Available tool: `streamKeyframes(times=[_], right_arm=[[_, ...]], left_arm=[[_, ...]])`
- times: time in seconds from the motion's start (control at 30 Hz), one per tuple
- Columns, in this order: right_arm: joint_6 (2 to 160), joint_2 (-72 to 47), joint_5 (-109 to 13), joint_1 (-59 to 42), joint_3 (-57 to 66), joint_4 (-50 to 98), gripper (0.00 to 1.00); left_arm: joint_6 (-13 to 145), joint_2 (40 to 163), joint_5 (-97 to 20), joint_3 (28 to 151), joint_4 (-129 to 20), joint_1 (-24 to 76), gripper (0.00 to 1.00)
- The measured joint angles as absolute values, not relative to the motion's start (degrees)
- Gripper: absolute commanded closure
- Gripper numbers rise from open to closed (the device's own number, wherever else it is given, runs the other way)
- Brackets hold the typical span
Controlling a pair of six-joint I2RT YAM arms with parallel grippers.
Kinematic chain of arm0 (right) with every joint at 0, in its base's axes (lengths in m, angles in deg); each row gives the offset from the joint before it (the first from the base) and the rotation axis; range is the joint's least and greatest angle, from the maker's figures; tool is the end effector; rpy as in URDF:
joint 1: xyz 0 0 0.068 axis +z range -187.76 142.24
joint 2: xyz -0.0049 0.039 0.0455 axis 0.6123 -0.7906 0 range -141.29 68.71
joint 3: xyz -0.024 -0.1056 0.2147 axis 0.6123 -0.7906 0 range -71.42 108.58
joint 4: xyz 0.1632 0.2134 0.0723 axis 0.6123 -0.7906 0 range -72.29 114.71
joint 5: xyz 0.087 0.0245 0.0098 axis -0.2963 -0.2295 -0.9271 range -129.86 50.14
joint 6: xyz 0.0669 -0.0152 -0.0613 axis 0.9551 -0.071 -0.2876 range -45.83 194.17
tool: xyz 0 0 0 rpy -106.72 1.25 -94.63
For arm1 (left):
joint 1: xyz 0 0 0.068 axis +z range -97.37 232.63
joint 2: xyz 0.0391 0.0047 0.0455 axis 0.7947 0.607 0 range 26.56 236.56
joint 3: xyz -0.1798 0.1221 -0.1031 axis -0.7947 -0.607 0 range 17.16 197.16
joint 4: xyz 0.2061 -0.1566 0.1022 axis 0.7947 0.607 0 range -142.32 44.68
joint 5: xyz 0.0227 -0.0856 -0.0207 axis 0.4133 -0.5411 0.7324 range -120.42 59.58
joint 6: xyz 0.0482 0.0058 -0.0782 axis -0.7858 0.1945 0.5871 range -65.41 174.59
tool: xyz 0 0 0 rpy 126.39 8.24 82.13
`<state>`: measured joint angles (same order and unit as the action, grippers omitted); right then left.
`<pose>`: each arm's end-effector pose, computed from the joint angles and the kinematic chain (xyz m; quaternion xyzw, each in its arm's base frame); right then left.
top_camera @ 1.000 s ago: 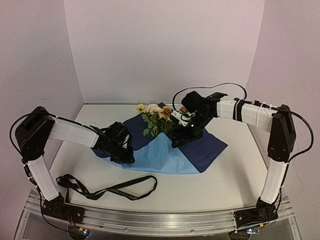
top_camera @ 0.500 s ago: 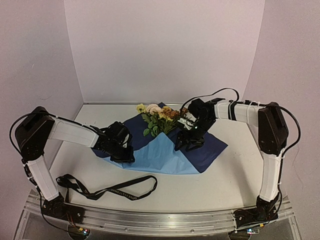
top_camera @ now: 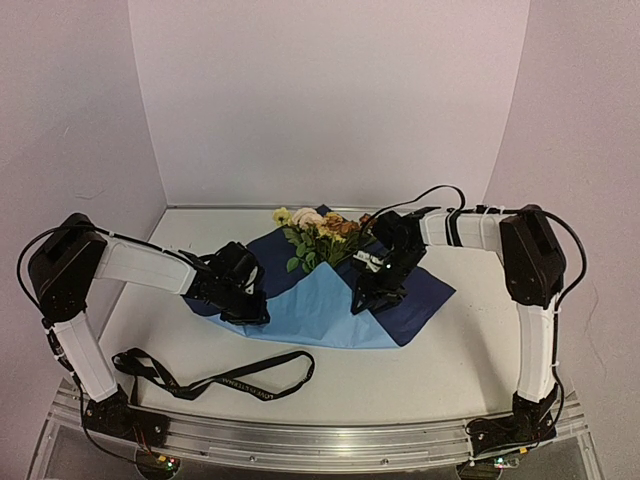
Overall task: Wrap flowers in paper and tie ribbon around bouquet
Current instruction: Fold the bottom corner of the flattened wrapping paper at the center of the board, then press the fold line of the 1/4-folded wrapping paper.
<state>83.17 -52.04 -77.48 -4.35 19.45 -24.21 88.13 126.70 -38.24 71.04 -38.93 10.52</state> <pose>0.3251 0.2747 0.0957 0.2298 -0.9142 -0.3325 0.0300 0.2629 -0.2528 0.0575 0.0897 0.9588 -0.2122 0.1660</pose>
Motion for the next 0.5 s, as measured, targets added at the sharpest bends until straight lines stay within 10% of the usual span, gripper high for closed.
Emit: streamKeyframes(times=[0.23,0.5], right_arm=[[84.6,-54.4,-78.1,-4.3,22.0,-24.2,0.96],[85.8,-56.2,-76.8,-4.3,26.1,-24.3,1.0]], left_arm=[[88.1,126.4,-38.2,71.0,-38.9,10.5,0.78],[87.6,124.0,-39.6,70.7,-40.7,10.5,0.69]])
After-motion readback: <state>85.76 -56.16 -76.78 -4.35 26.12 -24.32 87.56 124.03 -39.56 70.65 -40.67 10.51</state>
